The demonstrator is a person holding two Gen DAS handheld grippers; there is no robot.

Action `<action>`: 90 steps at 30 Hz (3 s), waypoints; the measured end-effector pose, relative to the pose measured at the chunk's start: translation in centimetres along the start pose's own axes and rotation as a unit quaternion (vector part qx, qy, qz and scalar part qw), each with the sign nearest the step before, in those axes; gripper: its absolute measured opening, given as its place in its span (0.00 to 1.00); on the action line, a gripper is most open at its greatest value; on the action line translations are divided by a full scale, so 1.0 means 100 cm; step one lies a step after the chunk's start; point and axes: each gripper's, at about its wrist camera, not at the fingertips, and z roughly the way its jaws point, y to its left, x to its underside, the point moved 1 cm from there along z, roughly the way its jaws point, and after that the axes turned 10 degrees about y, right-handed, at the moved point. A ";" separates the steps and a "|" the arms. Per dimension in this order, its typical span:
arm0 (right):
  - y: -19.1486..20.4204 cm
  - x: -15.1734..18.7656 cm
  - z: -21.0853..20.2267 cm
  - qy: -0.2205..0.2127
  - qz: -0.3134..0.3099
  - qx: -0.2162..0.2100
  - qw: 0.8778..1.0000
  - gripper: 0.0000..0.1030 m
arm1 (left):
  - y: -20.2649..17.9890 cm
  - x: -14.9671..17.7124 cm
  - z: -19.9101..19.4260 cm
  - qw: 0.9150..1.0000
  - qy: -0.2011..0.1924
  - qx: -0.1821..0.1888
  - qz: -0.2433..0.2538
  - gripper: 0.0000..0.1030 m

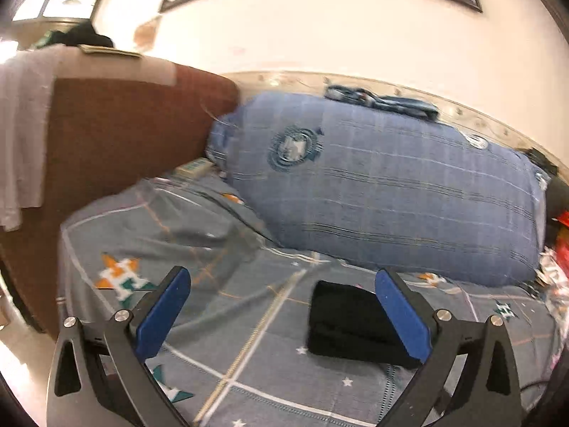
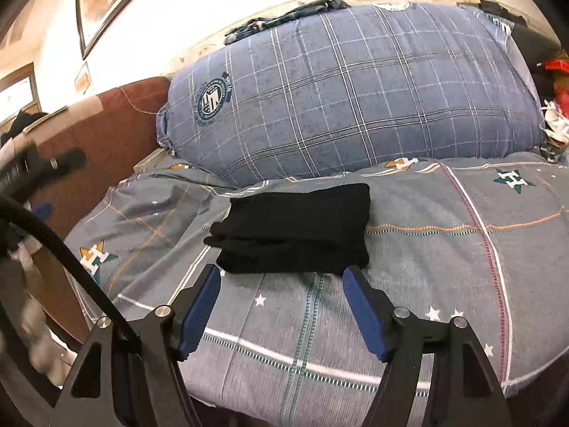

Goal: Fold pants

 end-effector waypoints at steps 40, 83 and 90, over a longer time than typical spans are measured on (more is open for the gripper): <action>0.012 0.029 0.033 0.075 -0.018 0.010 0.997 0.80 | -0.013 0.047 0.045 0.989 0.141 0.008 0.039 1.00; -0.004 0.042 0.059 0.110 -0.004 0.062 0.992 0.84 | -0.019 0.089 0.081 0.972 0.226 0.017 0.064 1.00; -0.004 0.045 0.064 0.120 -0.001 0.061 0.991 0.85 | -0.021 0.092 0.082 0.970 0.231 0.021 0.067 1.00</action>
